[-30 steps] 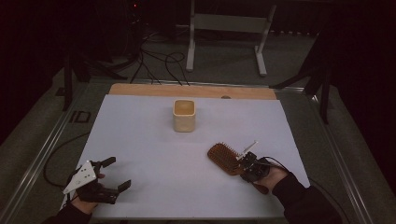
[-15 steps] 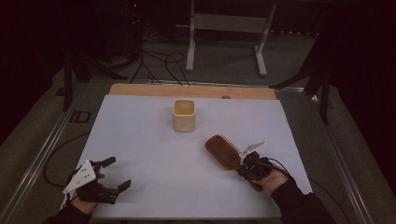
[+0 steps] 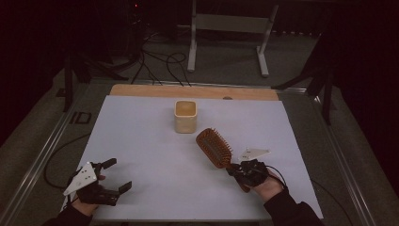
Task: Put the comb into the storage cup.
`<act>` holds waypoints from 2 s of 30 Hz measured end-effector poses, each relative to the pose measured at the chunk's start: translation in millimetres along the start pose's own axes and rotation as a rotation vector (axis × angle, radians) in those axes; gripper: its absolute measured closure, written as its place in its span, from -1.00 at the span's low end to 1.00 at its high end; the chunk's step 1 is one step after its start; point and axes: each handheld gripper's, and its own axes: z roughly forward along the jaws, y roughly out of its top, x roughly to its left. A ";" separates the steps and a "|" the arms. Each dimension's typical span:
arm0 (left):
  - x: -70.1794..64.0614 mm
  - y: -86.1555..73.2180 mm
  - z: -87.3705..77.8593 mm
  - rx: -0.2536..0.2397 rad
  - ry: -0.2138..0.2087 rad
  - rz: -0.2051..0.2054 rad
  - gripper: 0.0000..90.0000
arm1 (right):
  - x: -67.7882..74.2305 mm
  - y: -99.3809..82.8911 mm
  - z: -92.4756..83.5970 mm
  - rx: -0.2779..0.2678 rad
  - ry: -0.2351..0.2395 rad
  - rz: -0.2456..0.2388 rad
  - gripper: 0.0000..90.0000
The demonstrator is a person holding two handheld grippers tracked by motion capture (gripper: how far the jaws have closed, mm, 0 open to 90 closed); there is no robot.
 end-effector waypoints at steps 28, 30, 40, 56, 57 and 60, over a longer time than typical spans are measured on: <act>-13.7 31.2 22.3 0.052 -0.001 -0.056 -1.00 | 16.6 -8.2 -2.5 -0.343 -0.095 -0.020 0.64; -15.2 40.1 26.6 0.048 -0.016 -0.078 -1.00 | 18.4 -9.2 -2.4 -0.355 -0.120 -0.019 0.64; -21.1 87.1 46.0 0.050 -0.046 -0.095 -1.00 | 21.0 -12.2 -3.5 -0.395 -0.148 -0.014 0.64; -41.9 138.8 84.7 0.041 -0.097 -0.102 -1.00 | 27.7 -9.2 -7.2 -0.406 -0.146 -0.022 0.64; -44.5 144.1 90.3 0.041 -0.110 -0.105 -1.00 | 28.0 -9.3 -7.0 -0.408 -0.156 -0.026 0.64; -47.3 148.9 96.0 0.046 -0.121 -0.102 -1.00 | 27.8 -9.1 -7.3 -0.407 -0.156 -0.030 0.64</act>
